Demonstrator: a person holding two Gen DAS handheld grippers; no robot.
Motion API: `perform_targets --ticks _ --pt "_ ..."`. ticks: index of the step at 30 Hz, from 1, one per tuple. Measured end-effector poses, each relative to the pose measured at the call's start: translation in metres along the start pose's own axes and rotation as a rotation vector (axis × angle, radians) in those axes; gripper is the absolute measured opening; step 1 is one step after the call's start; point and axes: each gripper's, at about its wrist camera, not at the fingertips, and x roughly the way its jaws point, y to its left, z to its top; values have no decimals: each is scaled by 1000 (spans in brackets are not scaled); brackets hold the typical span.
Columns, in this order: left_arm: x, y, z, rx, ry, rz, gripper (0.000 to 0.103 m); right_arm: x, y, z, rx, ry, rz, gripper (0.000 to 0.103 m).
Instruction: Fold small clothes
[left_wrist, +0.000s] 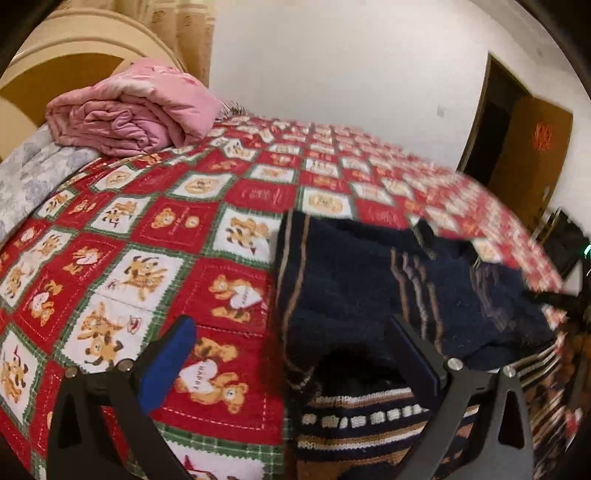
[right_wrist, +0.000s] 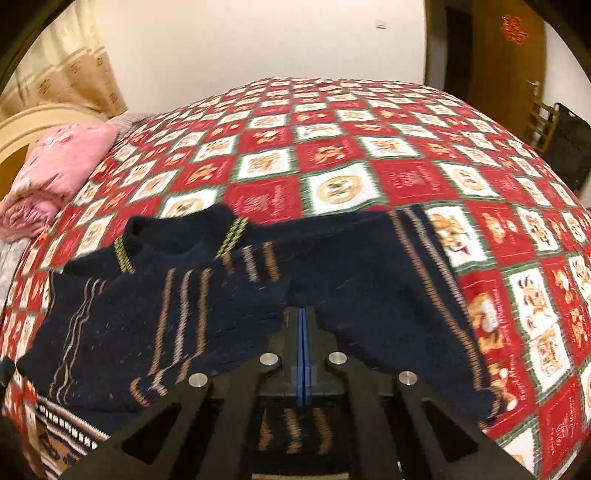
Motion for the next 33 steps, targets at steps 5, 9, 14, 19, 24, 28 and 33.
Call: perform_targets --ticks 5,9,14,19,24,28,33 --pt "22 1 -13 19 102 78 103 6 -12 -5 34 16 132 3" --pt "20 -6 -16 44 93 96 103 13 -10 -13 115 85 292 94" --pt "22 -17 -18 95 97 126 103 14 15 -18 9 77 223 65" --pt "23 -13 -18 78 104 107 103 22 22 -21 -62 88 110 14" --pt "25 -11 -18 62 112 86 103 11 14 -18 -89 41 58 6" --pt "25 -11 -19 60 112 82 103 12 10 -15 -77 50 63 6" --pt "24 -9 -20 50 114 74 103 17 7 -18 -67 68 50 6"
